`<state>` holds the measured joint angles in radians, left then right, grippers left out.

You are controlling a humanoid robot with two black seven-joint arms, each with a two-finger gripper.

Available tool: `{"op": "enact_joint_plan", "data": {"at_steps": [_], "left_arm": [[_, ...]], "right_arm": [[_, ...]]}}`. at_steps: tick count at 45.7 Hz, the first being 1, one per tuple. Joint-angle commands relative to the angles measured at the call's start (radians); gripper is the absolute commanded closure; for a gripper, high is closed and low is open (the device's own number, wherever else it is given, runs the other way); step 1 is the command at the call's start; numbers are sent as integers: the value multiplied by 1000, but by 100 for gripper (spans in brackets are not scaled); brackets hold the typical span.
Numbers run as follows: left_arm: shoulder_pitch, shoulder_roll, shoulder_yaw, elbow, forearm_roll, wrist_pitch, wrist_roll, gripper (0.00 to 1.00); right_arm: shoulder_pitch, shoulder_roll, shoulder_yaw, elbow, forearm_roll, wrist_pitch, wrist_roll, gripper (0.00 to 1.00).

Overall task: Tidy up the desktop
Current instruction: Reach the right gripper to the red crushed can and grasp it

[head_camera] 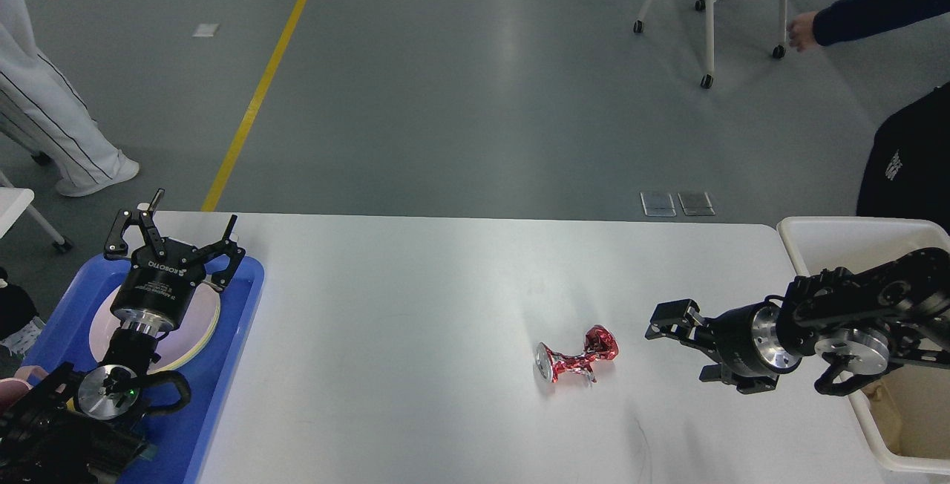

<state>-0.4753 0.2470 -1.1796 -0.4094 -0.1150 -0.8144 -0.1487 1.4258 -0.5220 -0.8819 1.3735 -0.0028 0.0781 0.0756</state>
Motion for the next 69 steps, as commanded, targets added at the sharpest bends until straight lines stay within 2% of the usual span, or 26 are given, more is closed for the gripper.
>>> {"op": "enact_joint_plan", "data": {"at_steps": [1,20,26,30,33,37,40,44,50,58,62,66,69], "left_arm": [[0,0,0,0,0,0,1,2],[0,-2,0,0,0,0,0,2],[0,-2,0,0,0,0,1,2],[0,0,0,0,1,0,1,2],[0,-2,0,0,0,0,1,2],[0,0,0,0,0,0,1,2],[0,0,0,0,0,0,0,2],[0,0,0,0,0,0,1,2],[-2,-2,0,0,0,0,1,2],[0,-2,0,0,0,0,1,2],[0,-2,0,0,0,0,0,2],[0,0,0,0,0,0,1,2],[0,-2,0,0,0,0,0,2]], "right_arm": [[-42,39,60,-27,10,-8,0,0],[-228,243,178,-277,96,-12,6,0],[-277,286,219,-347,96,-14,6,4],[-298,301,233,-364,96,-35,6,11],[-308,312,235,-375,96,-52,4,21],[-311,315,233,-389,95,-64,4,46],[-311,318,233,-393,95,-67,4,60],[-317,319,233,-395,89,-70,1,70],[-323,321,233,-404,89,-77,-5,73],[-332,333,238,-424,95,-77,-5,70],[-334,333,253,-430,96,-77,-5,45],[-338,333,262,-432,96,-75,-5,39],[-340,333,262,-432,96,-75,-5,26]]}}
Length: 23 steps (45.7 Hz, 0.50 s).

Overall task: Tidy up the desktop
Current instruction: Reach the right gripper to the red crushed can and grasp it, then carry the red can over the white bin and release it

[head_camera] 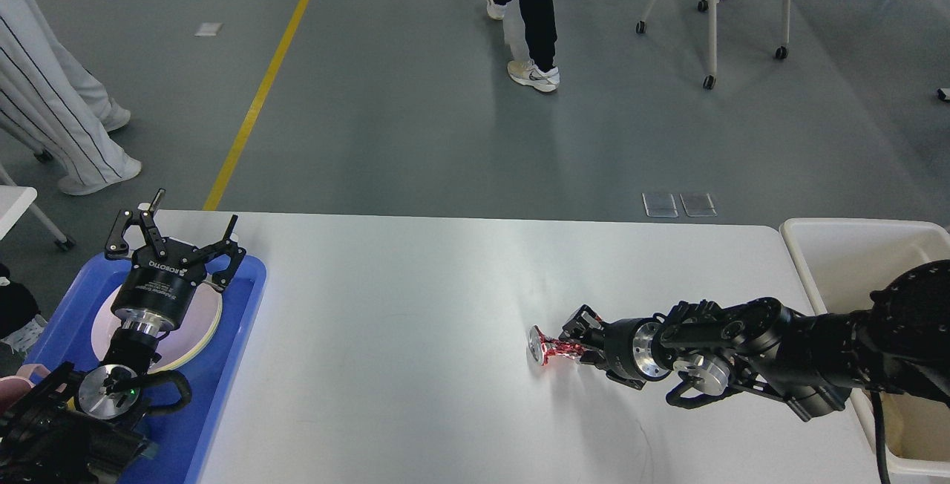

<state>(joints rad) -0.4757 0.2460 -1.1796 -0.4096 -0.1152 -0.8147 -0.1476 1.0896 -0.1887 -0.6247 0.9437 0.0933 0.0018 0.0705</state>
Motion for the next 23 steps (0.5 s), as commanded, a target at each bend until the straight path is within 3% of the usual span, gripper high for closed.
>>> {"op": "enact_joint_plan", "data": {"at_steps": [1,4,16,20,23], "left_arm": [[0,1,0,0,2,0,0,2],[0,-1,0,0,0,0,-1,2],[0,-1,0,0,0,0,-1,2],[0,-1,0,0,0,0,0,2],[0,1,0,0,0,0,-1,2]], "right_arm": [[-4,0,5,-2,0,1,0,22],[-10,0,8,-2,2,1,0,15],[-30,3,20,-43,0,0,0,19],[-33,3,22,-48,-1,0,0,27],[-34,3,20,-49,-6,0,0,48]]}}
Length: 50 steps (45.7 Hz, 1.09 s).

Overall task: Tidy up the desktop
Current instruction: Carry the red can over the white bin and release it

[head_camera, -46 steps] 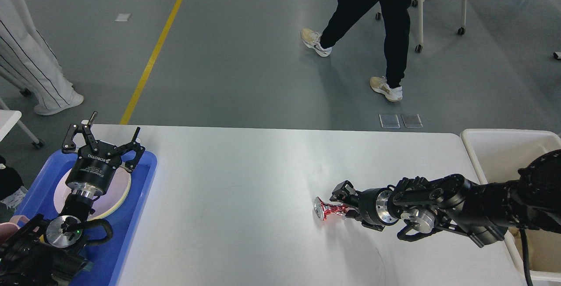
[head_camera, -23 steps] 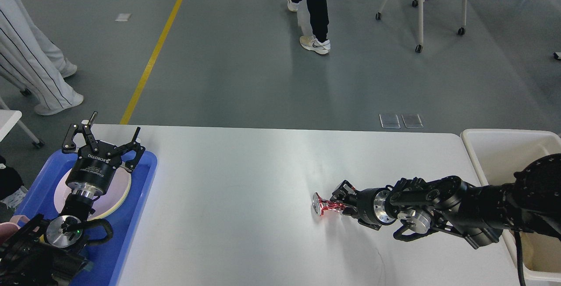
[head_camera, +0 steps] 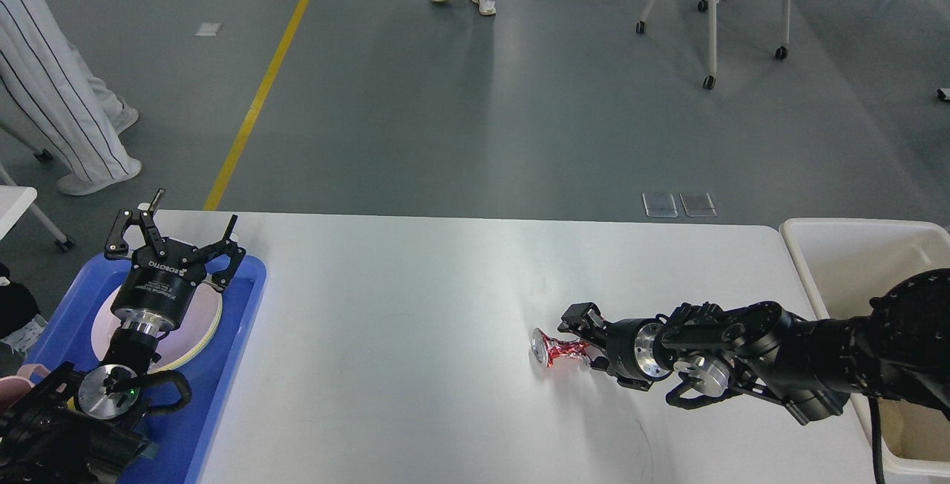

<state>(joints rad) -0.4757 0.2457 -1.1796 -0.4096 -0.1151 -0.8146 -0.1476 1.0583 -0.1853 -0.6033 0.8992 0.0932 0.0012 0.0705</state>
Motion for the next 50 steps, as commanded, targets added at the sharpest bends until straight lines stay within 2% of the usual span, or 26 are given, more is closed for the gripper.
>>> {"op": "enact_joint_plan", "data": {"at_steps": [1,3,8,11,12,13,24,31,43,50], "left_arm": [[0,0,0,0,0,0,-1,2],[0,0,0,0,0,0,-1,2],[0,0,0,0,0,0,-1,2],[0,1,0,0,0,0,-1,2],[0,1,0,0,0,0,-1,2],[0,1,0,0,0,0,0,2],[0,1,0,0,0,0,-1,2],[0,1,0,0,0,0,-1,2],[0,0,0,0,0,0,-1,2],[0,1,0,0,0,0,-1,2]], "right_arm": [[-3,1,-1,-6,-7,0,-1,54],[-4,1,-1,-11,-13,0,-1,65],[-4,20,-4,-16,-20,3,-1,84],[-6,23,-3,-16,-20,6,0,89],[-6,23,-1,-16,-20,6,-1,97],[-7,23,-1,-16,-20,6,0,100],[3,10,25,-10,-16,2,0,100],[38,-39,23,13,-16,6,0,100],[198,-144,-45,104,-18,20,-1,100],[370,-184,-191,253,-26,26,3,100]]}}
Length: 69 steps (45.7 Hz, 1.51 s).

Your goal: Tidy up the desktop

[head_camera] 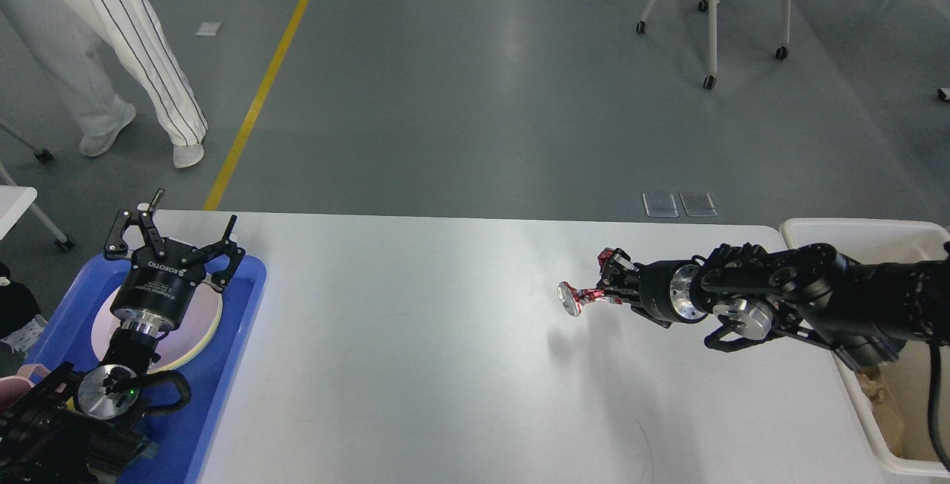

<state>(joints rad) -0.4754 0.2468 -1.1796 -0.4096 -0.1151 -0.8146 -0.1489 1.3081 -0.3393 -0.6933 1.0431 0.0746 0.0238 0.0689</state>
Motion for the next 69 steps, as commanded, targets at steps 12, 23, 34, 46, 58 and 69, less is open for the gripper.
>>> {"op": "enact_joint_plan", "data": {"at_steps": [12,23,34,46,58,69], "left_arm": [[0,-1,0,2,0,0,0,2],[0,0,0,0,2,2,0,2],[0,0,0,0,0,0,0,2],[0,0,0,2,0,2,0,2],[0,0,0,0,0,0,0,2],[0,0,0,2,0,0,0,2]], "right_arm": [[479,-102,-321,376,-314,142,17,100],[623,-162,-356,482,-381,272,101,100],[533,-279,-404,336,-389,263,95,100],[211,-334,-358,-199,-349,194,95,100],[-245,-302,-221,-747,-73,5,89,100],[-524,-207,-121,-1041,181,-71,66,100]]}}
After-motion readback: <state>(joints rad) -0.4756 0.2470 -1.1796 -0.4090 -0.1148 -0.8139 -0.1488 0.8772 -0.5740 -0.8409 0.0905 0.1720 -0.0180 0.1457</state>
